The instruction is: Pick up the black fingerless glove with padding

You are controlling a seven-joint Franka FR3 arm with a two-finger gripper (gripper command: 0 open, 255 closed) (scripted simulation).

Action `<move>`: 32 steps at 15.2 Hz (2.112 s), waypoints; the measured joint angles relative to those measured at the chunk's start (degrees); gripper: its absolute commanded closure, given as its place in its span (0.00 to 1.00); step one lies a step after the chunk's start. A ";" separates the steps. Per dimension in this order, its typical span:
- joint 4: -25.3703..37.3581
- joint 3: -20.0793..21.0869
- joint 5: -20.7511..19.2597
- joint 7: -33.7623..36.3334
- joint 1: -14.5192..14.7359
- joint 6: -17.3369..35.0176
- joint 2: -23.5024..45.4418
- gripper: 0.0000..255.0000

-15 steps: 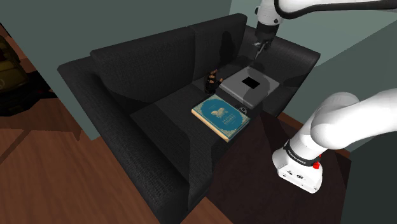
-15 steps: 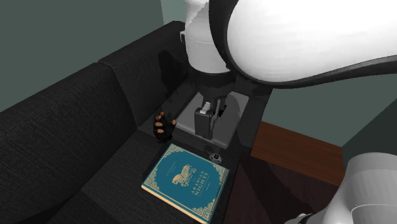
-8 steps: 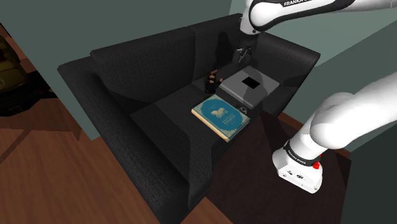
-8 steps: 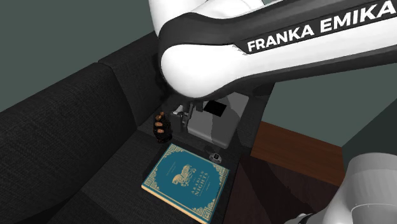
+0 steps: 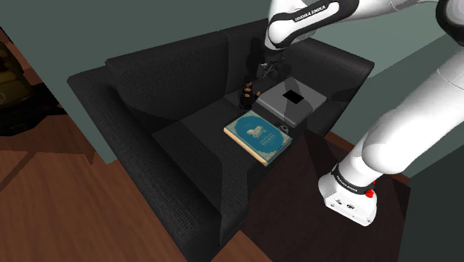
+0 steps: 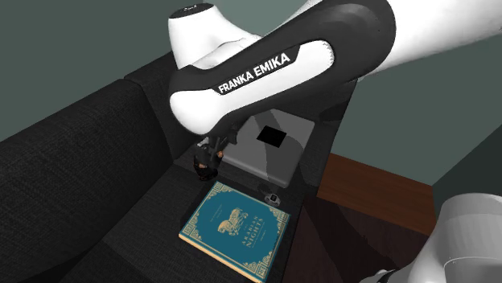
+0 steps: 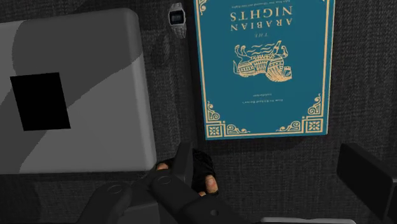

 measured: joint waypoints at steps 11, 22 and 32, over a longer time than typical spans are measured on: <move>18.14 -1.00 6.34 -1.04 -2.95 7.31 25.19 0.00; 25.16 -0.27 8.88 -1.16 -4.70 11.55 36.46 0.00; 25.29 -0.22 8.97 -1.29 -4.82 11.97 36.92 1.00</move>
